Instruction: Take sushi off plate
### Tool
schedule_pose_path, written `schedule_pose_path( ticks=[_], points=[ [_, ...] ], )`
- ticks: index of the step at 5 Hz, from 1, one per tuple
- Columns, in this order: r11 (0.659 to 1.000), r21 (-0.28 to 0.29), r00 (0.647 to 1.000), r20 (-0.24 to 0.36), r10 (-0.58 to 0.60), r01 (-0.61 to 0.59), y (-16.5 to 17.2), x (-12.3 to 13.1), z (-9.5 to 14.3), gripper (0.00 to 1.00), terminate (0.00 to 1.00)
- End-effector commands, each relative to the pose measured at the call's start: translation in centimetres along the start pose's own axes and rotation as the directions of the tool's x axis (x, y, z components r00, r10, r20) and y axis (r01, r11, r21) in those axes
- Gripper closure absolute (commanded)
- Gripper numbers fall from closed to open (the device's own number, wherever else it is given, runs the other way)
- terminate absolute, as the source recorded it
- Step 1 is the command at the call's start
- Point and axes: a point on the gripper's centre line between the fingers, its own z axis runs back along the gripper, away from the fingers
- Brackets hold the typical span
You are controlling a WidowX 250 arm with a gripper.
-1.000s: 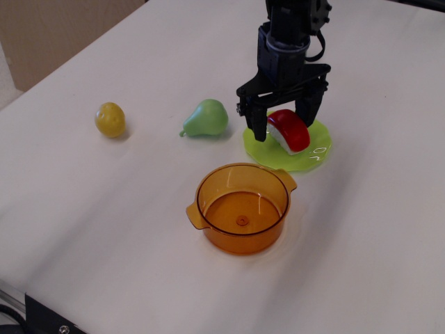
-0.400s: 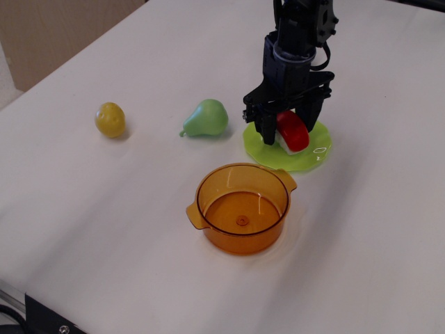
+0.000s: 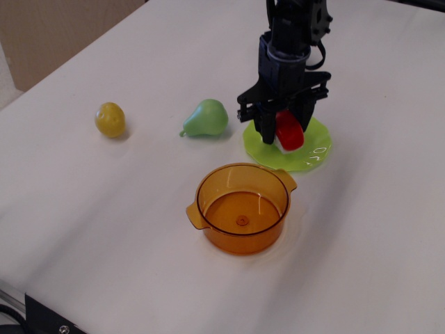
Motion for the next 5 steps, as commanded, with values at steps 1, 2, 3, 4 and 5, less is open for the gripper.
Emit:
schedule_pose_path(
  ticks=[1,2,3,4,5],
  points=[
    [0.993,-0.115,0.992,0.117,0.05,-0.037,3.4,1.7,7.3,1.0,0.0],
    [0.993,-0.087,0.991,0.099,0.088,-0.079,7.7,1.3,7.2,1.0,0.0],
    [0.987,-0.075,0.987,0.062,0.147,-0.142,12.1,0.4,6.0,1.0,0.0],
    [0.986,-0.034,0.985,0.046,0.167,-0.166,15.0,0.4,4.6,1.0,0.0],
    [0.984,0.005,0.984,0.018,0.178,-0.178,16.3,1.1,2.4,1.0,0.0]
  ],
)
